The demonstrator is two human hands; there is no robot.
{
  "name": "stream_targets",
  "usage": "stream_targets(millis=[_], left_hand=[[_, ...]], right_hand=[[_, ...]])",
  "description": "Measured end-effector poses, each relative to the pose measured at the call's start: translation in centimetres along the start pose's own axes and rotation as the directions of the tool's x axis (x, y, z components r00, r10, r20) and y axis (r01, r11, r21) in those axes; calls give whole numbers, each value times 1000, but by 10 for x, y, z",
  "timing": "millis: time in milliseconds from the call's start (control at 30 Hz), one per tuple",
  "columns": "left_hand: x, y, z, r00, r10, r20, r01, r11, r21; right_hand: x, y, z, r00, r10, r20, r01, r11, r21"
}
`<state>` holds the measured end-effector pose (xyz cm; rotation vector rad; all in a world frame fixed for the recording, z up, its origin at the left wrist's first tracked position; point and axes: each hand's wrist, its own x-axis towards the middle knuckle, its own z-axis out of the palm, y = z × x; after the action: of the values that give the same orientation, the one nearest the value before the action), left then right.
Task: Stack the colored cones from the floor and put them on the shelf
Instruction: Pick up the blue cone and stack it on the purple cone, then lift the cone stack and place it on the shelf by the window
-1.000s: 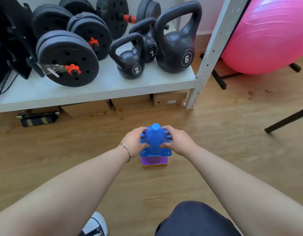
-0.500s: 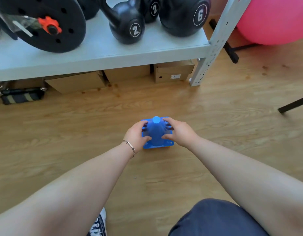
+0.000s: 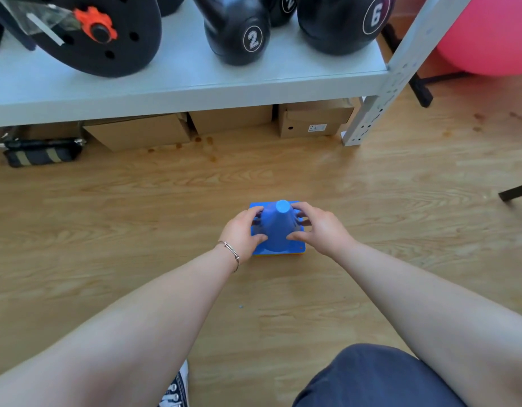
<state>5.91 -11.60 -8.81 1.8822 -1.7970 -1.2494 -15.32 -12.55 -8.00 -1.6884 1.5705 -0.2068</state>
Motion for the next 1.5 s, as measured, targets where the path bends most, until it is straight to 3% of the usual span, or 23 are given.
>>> stream_targets(millis=[167,333,467,533,600,700,833,967,1100,1267,1500], left_hand=[[1,-1,1,1000,-9,2,9,999,-51],[3,-8,-6,988,-153,12,148,931,-335],[11,-17,-12,951,-305,-46,276,907,-318],[16,-21,-9,926,-374,-47,346,894,-285],[20,-23,-2,907,-421,-11,404,877,-259],[25,-24,8,887,-459,51,456,853,-254],[23,-21,11,856,-509,83,508,803,-313],[27,-40,23,820,-555,138,558,725,-404],[39,-65,40,809,-571,139,566,693,-446],[33,-70,41,798,-567,202,586,655,-477],[6,-29,9,783,-536,316,603,530,-597]], right_hand=[[0,-1,-2,1000,11,11,-11,1000,13],[-3,4,-10,995,42,94,-41,999,-20],[6,9,-26,984,99,149,-66,976,-206],[19,9,-30,962,234,141,-194,949,-248],[31,6,-27,901,416,122,-398,905,-149],[39,4,-6,766,632,115,-641,738,210],[36,13,41,669,731,131,-657,499,565],[27,13,50,666,743,64,-614,498,612],[30,21,54,687,719,101,-595,478,646],[23,12,53,648,746,155,-618,395,680],[18,-4,50,689,708,156,-530,345,775]])
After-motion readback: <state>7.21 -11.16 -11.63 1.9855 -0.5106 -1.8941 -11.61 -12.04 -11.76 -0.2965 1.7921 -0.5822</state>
